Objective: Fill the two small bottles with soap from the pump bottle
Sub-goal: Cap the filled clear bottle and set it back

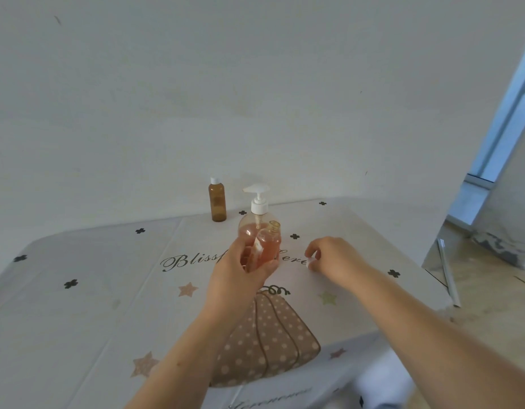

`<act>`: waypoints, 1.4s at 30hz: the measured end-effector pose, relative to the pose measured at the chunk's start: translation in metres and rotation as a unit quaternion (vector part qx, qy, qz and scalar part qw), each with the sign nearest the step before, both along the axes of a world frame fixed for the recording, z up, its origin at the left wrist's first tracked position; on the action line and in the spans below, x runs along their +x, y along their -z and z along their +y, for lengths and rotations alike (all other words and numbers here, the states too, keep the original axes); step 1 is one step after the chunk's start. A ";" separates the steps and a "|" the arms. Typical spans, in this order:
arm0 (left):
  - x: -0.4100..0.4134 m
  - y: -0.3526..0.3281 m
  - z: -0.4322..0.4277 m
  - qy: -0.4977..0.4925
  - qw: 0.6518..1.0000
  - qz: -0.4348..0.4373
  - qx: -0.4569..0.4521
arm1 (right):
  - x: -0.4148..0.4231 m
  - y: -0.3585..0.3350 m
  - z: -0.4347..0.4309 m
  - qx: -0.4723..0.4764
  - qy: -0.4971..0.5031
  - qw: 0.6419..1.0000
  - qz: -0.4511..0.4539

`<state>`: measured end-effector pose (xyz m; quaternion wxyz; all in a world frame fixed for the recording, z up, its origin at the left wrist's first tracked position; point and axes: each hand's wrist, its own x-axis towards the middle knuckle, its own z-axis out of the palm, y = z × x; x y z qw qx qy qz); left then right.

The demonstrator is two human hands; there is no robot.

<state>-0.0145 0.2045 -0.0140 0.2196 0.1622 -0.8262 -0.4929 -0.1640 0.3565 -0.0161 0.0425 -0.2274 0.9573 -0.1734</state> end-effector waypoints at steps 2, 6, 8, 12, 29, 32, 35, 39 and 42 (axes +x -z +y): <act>0.001 -0.001 0.001 0.003 1.000 0.002 -0.008 | 0.002 0.000 0.000 0.001 0.001 1.000 0.004; 0.004 -0.004 -0.002 0.001 1.000 0.010 -0.007 | 0.010 -0.019 0.000 -0.082 -0.011 0.997 0.008; 0.006 -0.003 -0.004 -0.003 1.000 0.016 -0.003 | 0.016 -0.038 -0.001 -0.157 -0.026 0.987 0.010; 0.008 -0.006 -0.010 -0.020 0.999 0.011 -0.025 | 0.031 -0.075 -0.004 -0.279 -0.081 0.957 0.004; 0.018 -0.008 -0.023 -0.027 0.994 0.015 -0.101 | 0.055 -0.097 -0.021 -0.198 -0.190 0.960 -0.053; 0.020 -0.008 -0.024 -0.022 0.993 0.022 -0.114 | 0.058 -0.098 -0.024 -0.157 -0.177 0.970 -0.053; 0.021 -0.008 -0.023 -0.022 0.991 0.025 -0.128 | 0.060 -0.091 -0.028 -0.112 -0.145 0.982 -0.040; 0.020 -0.007 -0.026 -0.025 0.991 0.021 -0.131 | 0.057 -0.087 -0.029 -0.122 -0.137 0.982 -0.051; 0.020 -0.007 -0.029 -0.032 0.990 0.020 -0.135 | 0.056 -0.091 -0.026 -0.129 -0.180 0.973 -0.072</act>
